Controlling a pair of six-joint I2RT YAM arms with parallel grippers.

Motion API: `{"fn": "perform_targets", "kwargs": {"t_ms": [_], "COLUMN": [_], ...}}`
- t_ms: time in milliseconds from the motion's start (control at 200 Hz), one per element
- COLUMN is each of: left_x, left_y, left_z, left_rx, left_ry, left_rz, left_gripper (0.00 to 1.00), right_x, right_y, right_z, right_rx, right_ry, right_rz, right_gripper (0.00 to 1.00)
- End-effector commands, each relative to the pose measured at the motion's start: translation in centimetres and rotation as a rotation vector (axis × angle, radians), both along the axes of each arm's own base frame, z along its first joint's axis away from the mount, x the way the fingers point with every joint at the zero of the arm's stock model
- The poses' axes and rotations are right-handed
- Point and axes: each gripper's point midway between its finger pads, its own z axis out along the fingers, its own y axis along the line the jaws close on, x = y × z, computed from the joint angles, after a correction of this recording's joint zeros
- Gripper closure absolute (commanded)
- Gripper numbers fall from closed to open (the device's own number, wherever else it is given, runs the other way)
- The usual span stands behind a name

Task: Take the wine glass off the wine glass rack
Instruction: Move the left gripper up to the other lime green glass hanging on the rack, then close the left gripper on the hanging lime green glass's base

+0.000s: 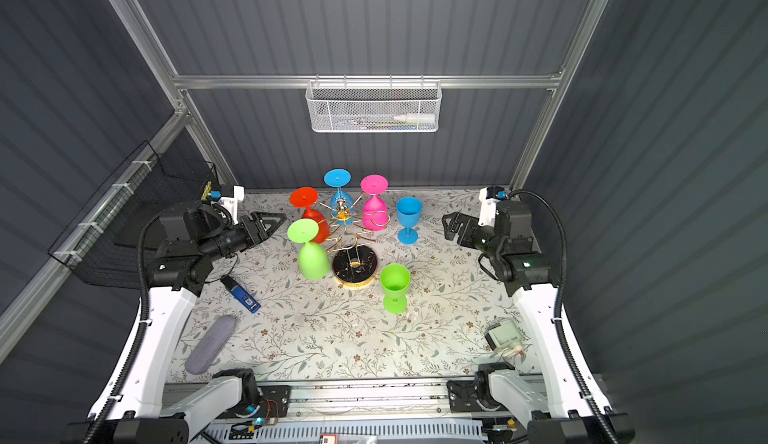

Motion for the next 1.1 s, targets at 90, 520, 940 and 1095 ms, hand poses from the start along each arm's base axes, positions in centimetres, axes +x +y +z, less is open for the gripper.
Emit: {"fn": "perform_targets", "kwargs": {"t_ms": [90,520,940,1095], "left_x": [-1.4,-0.7,-0.7,-1.1], "left_y": [-1.7,-1.9,-2.4,-2.4], "left_z": [-0.8,-3.0,-2.9,-2.5], "left_rx": [-0.081,-0.075,-0.120,-0.110], "left_ry": [0.042,0.091,0.091,0.085], "left_rz": [-0.138,-0.157,-0.192,-0.194], "left_gripper": [0.45,0.48,0.67,0.78], "right_x": [0.5,0.9,1.1,1.3], "right_y": [0.5,0.9,1.2,1.2], "right_z": [-0.5,-0.6,-0.7,-0.7], "right_rx": [0.006,0.023,0.039,0.044], "right_ry": [0.004,0.013,0.017,0.017], "right_rz": [0.025,0.036,0.046,0.049], "right_gripper": [0.01,0.02,0.02,0.02]}}
